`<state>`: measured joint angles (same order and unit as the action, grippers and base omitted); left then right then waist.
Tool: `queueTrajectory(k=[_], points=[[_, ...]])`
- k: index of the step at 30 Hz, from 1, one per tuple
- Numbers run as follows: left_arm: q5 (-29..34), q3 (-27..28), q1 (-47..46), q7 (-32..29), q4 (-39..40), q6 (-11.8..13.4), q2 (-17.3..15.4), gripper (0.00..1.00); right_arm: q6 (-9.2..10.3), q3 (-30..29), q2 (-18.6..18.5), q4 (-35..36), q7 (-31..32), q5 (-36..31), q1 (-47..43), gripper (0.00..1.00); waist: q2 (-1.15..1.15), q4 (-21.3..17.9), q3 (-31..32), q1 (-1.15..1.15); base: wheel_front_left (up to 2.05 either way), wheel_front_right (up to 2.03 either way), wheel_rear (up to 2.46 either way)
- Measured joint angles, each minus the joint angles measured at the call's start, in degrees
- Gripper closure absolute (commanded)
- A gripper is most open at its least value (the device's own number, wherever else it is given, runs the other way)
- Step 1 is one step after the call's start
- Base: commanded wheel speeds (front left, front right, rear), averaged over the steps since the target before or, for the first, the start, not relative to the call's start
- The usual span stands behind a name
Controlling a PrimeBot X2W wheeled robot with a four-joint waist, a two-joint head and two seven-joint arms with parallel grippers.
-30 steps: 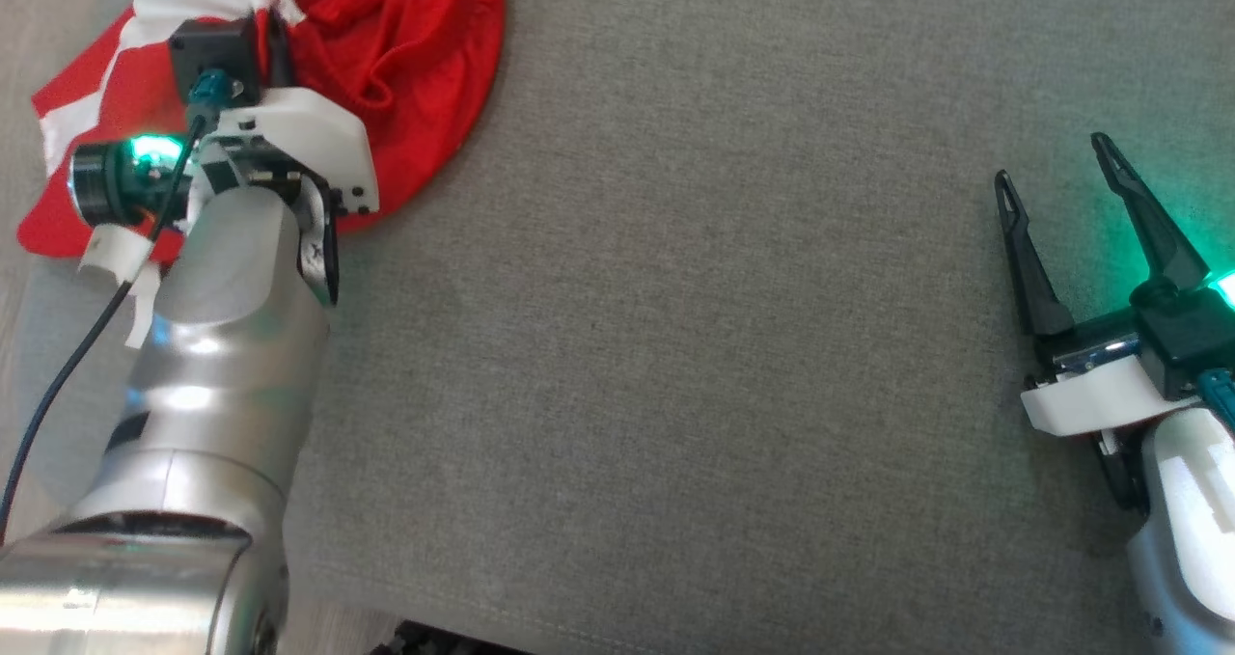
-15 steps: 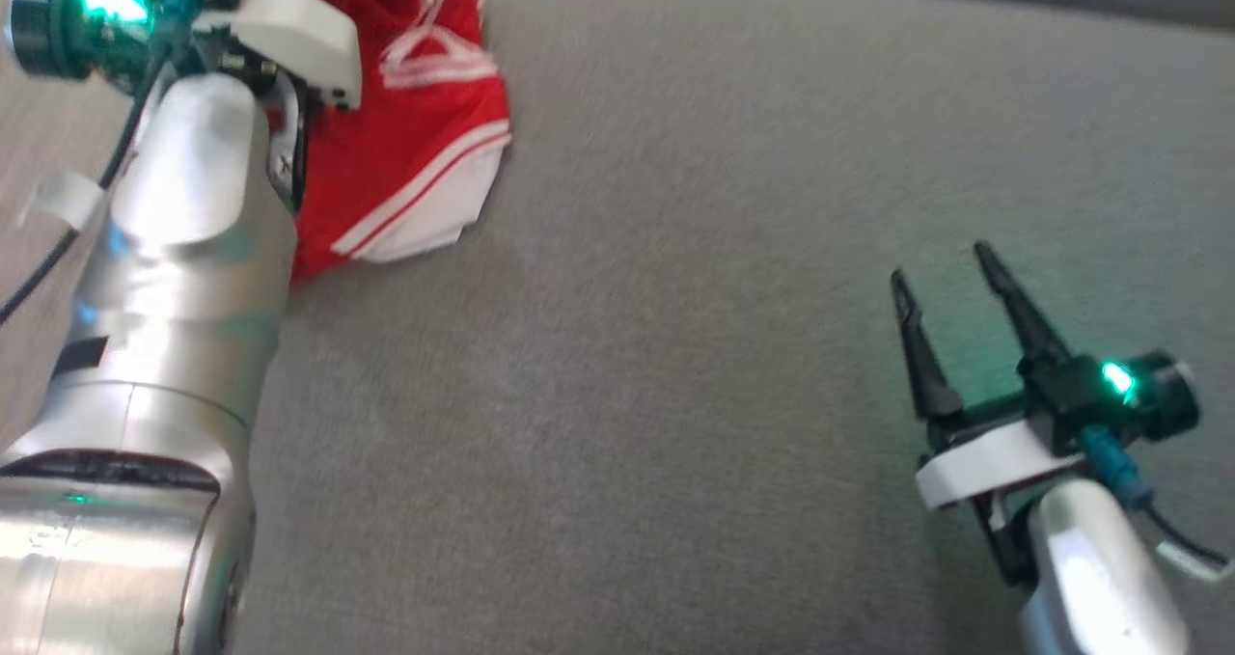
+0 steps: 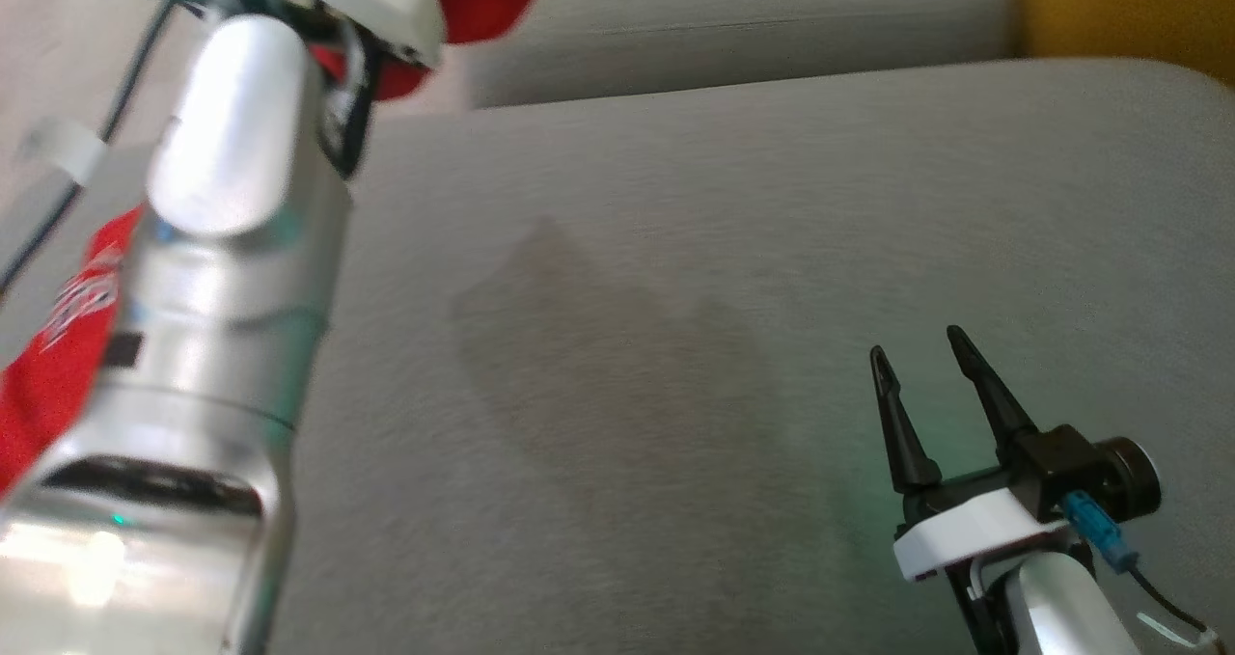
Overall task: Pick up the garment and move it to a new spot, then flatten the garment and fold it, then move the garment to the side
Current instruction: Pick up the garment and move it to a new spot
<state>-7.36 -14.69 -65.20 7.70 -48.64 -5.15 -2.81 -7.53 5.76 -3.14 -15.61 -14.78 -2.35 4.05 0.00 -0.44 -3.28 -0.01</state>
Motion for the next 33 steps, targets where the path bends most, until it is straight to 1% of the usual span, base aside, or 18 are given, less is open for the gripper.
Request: queueTrajectory(k=[3,7,11,14,16,18,19,20,21,22,23,25,27,28,31,33], points=[[-2.16,-1.44,3.44,-1.46,3.55,-0.67,0.96,1.0,0.0,0.86,0.01,0.26,0.0,1.65,-0.03,0.0,0.0,-4.95,0.67,0.0,0.0,0.0,0.0],[-3.0,-4.92,9.77,-2.08,6.27,-0.71,1.43,1.0,0.0,1.97,0.07,0.64,0.0,4.27,0.02,0.0,0.0,-11.37,0.81,0.0,0.0,0.0,0.0],[-3.83,-9.77,16.55,-2.0,6.44,0.33,1.43,1.0,0.0,2.5,0.07,1.22,0.0,6.01,0.1,0.0,0.0,-16.83,-0.2,0.0,0.0,0.0,0.0],[-5.7,-14.74,22.3,-0.92,5.47,1.9,1.52,1.0,0.0,2.79,0.07,1.59,0.0,7.2,0.16,0.0,0.0,-19.01,-2.44,0.01,0.0,0.0,0.0],[-6.38,-17.42,25.86,0.54,3.3,3.22,1.42,1.0,0.0,3.12,0.07,1.59,0.0,7.87,0.51,0.0,0.0,-19.62,-4.32,0.02,0.0,0.0,0.0],[-7.73,-18.73,28.76,2.27,0.85,4.82,1.29,1.0,0.0,3.61,0.11,1.58,0.0,8.24,1.46,0.0,0.0,-19.67,-6.32,0.02,0.0,0.0,0.0],[-8.27,-19.22,29.72,3.38,0.11,5.31,1.19,0.79,0.0,3.77,0.14,1.59,0.0,8.38,2.03,0.0,0.0,-19.58,-7.17,0.03,0.0,0.0,0.0],[-9.15,-19.4,30.42,4.42,-0.34,6.2,1.08,0.2,0.0,3.82,0.15,1.57,0.0,8.38,2.59,0.0,0.0,-19.35,-7.87,0.04,0.0,0.0,0.0],[-10.44,-19.37,30.88,5.32,-0.21,7.34,0.98,0.0,0.0,3.77,0.16,1.56,0.0,8.38,2.97,0.0,0.0,-18.93,-8.24,0.04,0.0,0.0,0.0],[-11.62,-19.4,31.27,5.91,0.46,8.34,0.85,0.0,0.0,3.65,0.19,1.56,0.0,8.38,3.18,0.0,0.0,-18.45,-8.43,0.03,0.0,0.0,0.0],[-11.62,-19.4,31.27,5.91,0.46,8.34,0.85,0.0,0.0,3.65,0.19,1.56,0.0,8.38,3.18,0.0,0.0,-18.45,-8.43,0.03,0.0,0.0,0.0],[-12.72,-19.56,32.12,6.58,2.87,10.59,0.71,0.0,0.0,3.26,0.2,1.44,0.0,8.38,3.21,0.0,0.0,-17.29,-8.38,0.03,0.0,0.0,0.0],[-12.56,-18.72,34.26,6.59,8.92,13.1,0.71,0.0,0.0,2.99,0.21,1.04,0.0,8.32,3.02,0.0,0.0,-15.97,-7.68,0.03,0.0,0.0,0.0],[-11.22,-17.08,37.62,6.72,14.6,15.28,0.74,0.0,0.0,2.89,0.26,0.76,0.0,8.31,2.41,0.0,0.0,-14.71,-6.24,0.02,0.0,0.0,0.0],[-9.35,-13.79,45.54,6.84,22.03,17.14,0.69,0.0,0.0,2.29,0.27,0.26,0.0,7.75,0.51,0.0,0.0,-12.78,-3.64,0.01,0.0,0.0,0.0],[-8.61,-11.39,51.43,6.84,26.3,17.83,0.6,0.0,0.0,1.72,0.3,0.02,0.0,7.72,-0.94,0.0,0.0,-11.4,-1.82,0.0,0.0,0.0,0.0]])
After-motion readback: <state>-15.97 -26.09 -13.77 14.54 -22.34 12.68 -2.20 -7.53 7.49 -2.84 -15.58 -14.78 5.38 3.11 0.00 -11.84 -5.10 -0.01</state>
